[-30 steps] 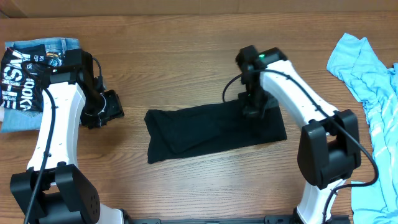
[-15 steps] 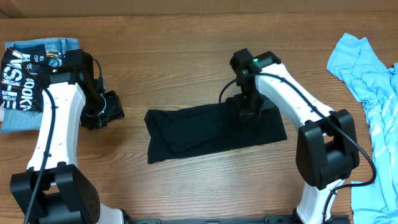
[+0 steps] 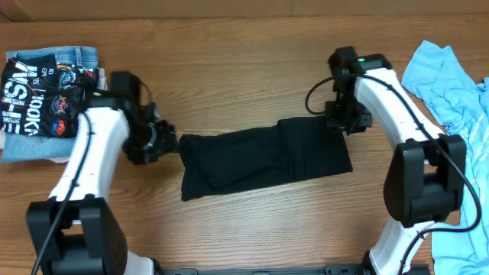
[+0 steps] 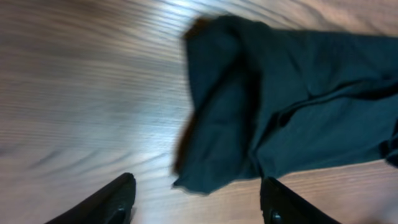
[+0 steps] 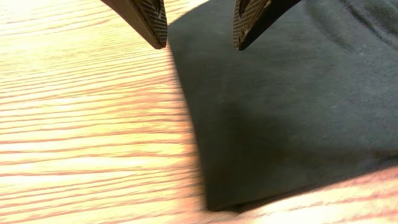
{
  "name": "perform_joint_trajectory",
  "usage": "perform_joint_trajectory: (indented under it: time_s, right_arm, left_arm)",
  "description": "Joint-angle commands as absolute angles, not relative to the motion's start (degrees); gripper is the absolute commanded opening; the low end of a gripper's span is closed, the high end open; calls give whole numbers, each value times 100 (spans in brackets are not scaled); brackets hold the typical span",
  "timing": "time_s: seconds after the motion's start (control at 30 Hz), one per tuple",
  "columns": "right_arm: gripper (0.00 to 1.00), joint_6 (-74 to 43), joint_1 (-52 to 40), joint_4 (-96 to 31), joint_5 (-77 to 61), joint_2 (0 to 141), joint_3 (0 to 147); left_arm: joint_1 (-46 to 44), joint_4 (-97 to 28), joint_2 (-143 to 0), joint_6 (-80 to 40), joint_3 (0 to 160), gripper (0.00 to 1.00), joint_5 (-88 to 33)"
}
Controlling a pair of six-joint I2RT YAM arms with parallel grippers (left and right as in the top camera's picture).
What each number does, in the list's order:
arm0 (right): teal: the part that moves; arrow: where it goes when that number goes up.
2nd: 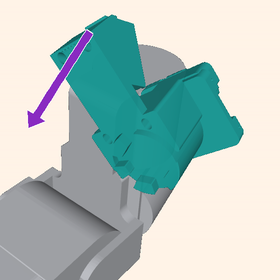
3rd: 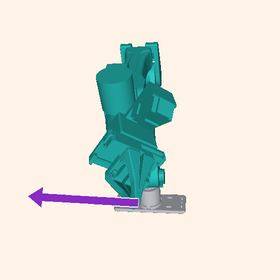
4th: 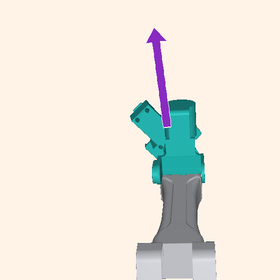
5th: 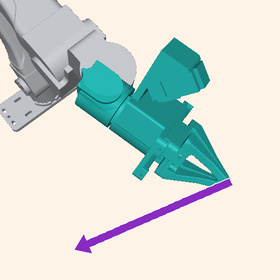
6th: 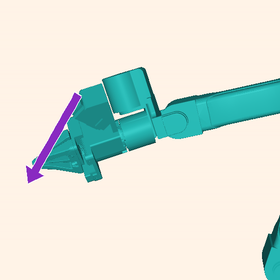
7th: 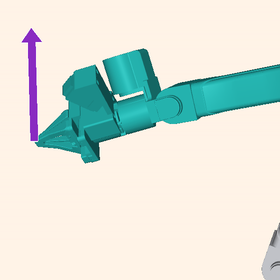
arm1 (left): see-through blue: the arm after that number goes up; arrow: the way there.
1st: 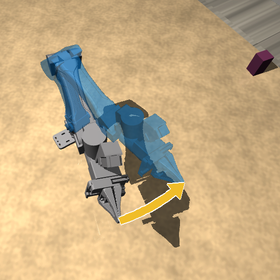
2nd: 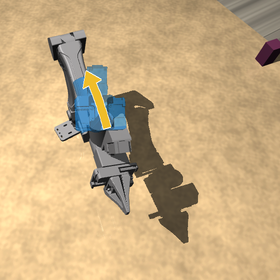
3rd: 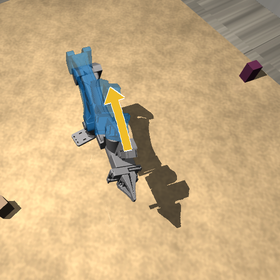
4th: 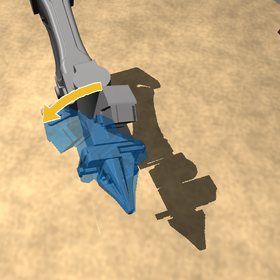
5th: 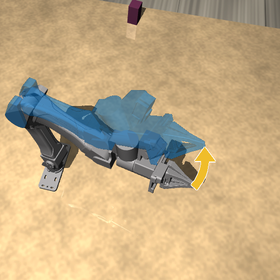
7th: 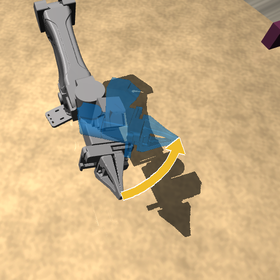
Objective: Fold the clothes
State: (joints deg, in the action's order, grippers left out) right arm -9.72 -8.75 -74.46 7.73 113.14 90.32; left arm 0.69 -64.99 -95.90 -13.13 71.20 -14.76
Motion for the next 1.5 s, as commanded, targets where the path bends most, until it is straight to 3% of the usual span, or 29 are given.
perform_joint_trajectory:
  time_s: [0.0,0.23,0.87,1.07,1.13,1.27,1.33,1.47]
  right_arm:
    - [39,-1009,-816,-7432,805,10875,9168]
    - [40,-1007,-812,-7509,805,10864,9166]
    - [40,-1009,-812,-7577,788,10864,9166]
    - [40,-1009,-812,-7631,788,10864,9166]
    - [40,-1009,-812,-7649,786,10864,9166]
    - [40,-1009,-812,-7666,788,10864,9166]
    - [40,-1009,-812,-7666,788,10864,9166]
    - [40,-1013,-812,-7669,790,10864,9166]
  left_arm:
    - [-287,-6108,-9561,-1243,6729,72,-1662]
    - [-718,-5022,-9570,-1406,6053,82,-1656]
    - [-722,-3498,-9627,-1844,4746,85,-2097]
    - [-733,-3275,-9629,-1846,4648,68,-2451]
    - [-746,-3282,-9629,-1846,4648,59,-2451]
    - [-753,-3293,-9629,-1846,4648,25,-2449]
    - [-753,-3271,-9627,-1846,4650,14,-2443]
    - [-587,-3334,-9605,-1841,4735,6,-2180]
